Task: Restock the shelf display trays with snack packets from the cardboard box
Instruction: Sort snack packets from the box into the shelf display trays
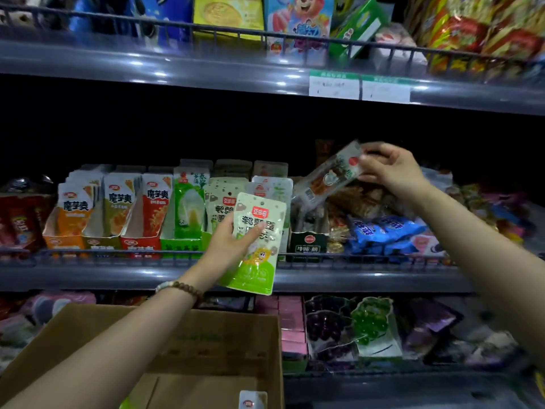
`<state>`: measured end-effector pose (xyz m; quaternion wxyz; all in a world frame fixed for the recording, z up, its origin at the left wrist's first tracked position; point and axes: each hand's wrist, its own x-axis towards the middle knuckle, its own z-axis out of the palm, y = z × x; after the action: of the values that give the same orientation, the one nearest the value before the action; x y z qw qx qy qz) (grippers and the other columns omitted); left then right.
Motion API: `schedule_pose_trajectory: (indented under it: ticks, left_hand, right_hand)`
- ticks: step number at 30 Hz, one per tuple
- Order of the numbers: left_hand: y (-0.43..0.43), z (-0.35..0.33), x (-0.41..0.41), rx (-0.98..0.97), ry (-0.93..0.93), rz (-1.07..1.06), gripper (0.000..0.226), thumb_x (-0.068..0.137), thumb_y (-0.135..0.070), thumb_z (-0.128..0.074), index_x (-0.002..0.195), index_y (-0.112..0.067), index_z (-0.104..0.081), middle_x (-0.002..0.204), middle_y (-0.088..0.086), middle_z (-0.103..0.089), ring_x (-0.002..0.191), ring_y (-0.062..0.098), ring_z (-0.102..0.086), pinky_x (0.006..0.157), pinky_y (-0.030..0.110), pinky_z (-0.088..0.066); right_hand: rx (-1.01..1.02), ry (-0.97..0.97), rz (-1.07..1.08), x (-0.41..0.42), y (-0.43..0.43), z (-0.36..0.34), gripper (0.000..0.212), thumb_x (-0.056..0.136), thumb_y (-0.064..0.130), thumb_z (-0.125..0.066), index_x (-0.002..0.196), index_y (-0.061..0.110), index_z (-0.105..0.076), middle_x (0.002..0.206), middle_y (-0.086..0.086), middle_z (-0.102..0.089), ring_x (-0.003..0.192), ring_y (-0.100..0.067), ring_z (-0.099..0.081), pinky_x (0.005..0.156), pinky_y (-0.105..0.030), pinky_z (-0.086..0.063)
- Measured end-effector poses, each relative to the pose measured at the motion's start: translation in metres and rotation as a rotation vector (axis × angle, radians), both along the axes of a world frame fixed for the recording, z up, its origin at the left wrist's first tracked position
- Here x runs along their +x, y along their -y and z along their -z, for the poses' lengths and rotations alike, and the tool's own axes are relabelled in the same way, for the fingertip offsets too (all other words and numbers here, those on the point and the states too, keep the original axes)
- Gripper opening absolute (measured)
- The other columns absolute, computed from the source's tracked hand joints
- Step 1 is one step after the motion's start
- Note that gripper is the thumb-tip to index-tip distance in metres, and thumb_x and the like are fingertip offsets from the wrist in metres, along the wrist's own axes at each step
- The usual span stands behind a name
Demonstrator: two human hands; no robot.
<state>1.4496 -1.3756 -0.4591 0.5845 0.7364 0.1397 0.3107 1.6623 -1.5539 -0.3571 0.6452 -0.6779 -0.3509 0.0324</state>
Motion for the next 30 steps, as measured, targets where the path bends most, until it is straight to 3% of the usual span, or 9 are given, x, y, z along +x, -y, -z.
schedule_pose_trajectory:
  ticks: [7,11,15,17,19,21,23,26,30]
  left_hand:
    - [-0.017,0.014,0.023,0.031,-0.012,-0.03,0.031,0.09,-0.013,-0.06,0.117,-0.024,-0.049,0.099,-0.025,-0.056,0.083,-0.02,-0.052,0.07,-0.001,-0.045]
    - [-0.021,0.021,0.027,0.003,-0.049,-0.034,0.036,0.089,-0.014,-0.062,0.122,-0.022,-0.05,0.108,-0.014,-0.062,0.103,0.004,-0.059,0.077,0.006,-0.046]
    - [-0.025,0.021,0.022,-0.062,-0.098,-0.009,0.047,0.089,-0.015,-0.062,0.133,-0.018,-0.045,0.127,0.0,-0.06,0.119,0.018,-0.056,0.104,0.041,-0.043]
    - [-0.025,0.019,0.017,-0.083,-0.125,0.009,0.054,0.09,-0.014,-0.061,0.139,-0.019,-0.039,0.134,0.002,-0.055,0.123,0.02,-0.052,0.106,0.044,-0.04]
    - [-0.027,0.019,0.011,-0.093,-0.13,0.028,0.05,0.091,-0.012,-0.059,0.138,-0.016,-0.041,0.13,0.001,-0.058,0.119,0.018,-0.054,0.104,0.041,-0.042]
    - [-0.027,0.016,0.003,-0.08,-0.135,0.043,0.047,0.089,-0.02,-0.063,0.133,-0.017,-0.045,0.128,0.001,-0.059,0.119,0.018,-0.055,0.104,0.04,-0.043]
    - [-0.03,0.013,-0.006,-0.079,-0.11,0.046,0.05,0.085,-0.029,-0.068,0.129,-0.022,-0.047,0.127,-0.002,-0.06,0.124,0.02,-0.052,0.105,0.042,-0.042]
    - [-0.039,0.011,-0.022,-0.064,-0.065,0.047,0.063,0.071,-0.051,-0.075,0.126,-0.031,-0.05,0.131,-0.006,-0.058,0.129,0.021,-0.047,0.107,0.047,-0.039]
    - [-0.049,0.005,-0.037,-0.118,0.013,-0.008,0.041,0.077,-0.029,-0.074,0.113,-0.022,-0.056,0.116,-0.003,-0.066,0.108,0.013,-0.061,0.085,0.023,-0.053]
  right_hand:
    - [-0.295,0.212,0.02,0.029,-0.032,0.021,0.017,0.091,-0.004,-0.054,0.095,0.008,-0.064,0.053,0.013,-0.062,0.045,0.009,-0.053,0.046,-0.007,-0.042]
    - [-0.489,0.337,-0.061,0.027,-0.058,0.053,0.016,0.089,0.002,-0.059,0.102,0.004,-0.068,0.085,-0.001,-0.064,0.057,0.01,-0.057,0.059,-0.017,-0.047]
    - [-0.633,0.316,-0.089,0.021,-0.068,0.081,0.021,0.09,0.012,-0.06,0.107,0.022,-0.068,0.101,0.0,-0.07,0.088,-0.038,-0.066,0.071,-0.046,-0.057]
    - [-0.617,0.317,-0.068,0.018,-0.07,0.085,0.025,0.091,0.013,-0.059,0.112,0.025,-0.066,0.109,-0.003,-0.069,0.075,-0.039,-0.064,0.057,-0.035,-0.054]
    - [-0.624,0.351,-0.039,0.014,-0.07,0.081,0.029,0.092,0.012,-0.057,0.118,0.022,-0.063,0.116,-0.001,-0.066,0.065,-0.016,-0.06,0.053,-0.024,-0.047]
    - [-0.52,0.406,0.007,0.003,-0.069,0.068,0.031,0.092,0.012,-0.057,0.122,0.018,-0.06,0.114,0.004,-0.063,0.075,0.001,-0.062,0.063,-0.014,-0.049]
    - [-0.269,0.417,0.005,-0.016,-0.069,0.051,0.029,0.092,0.009,-0.057,0.12,0.013,-0.059,0.114,0.002,-0.062,0.099,-0.007,-0.062,0.083,-0.017,-0.049]
    - [-0.046,0.31,-0.194,-0.056,-0.076,0.031,0.03,0.091,0.007,-0.058,0.121,0.008,-0.056,0.118,-0.001,-0.06,0.107,-0.009,-0.058,0.094,-0.018,-0.047]
    - [-0.306,0.234,-0.397,-0.097,-0.094,0.028,0.042,0.085,0.015,-0.068,0.125,0.014,-0.055,0.122,0.002,-0.06,0.109,-0.003,-0.057,0.091,-0.012,-0.046]
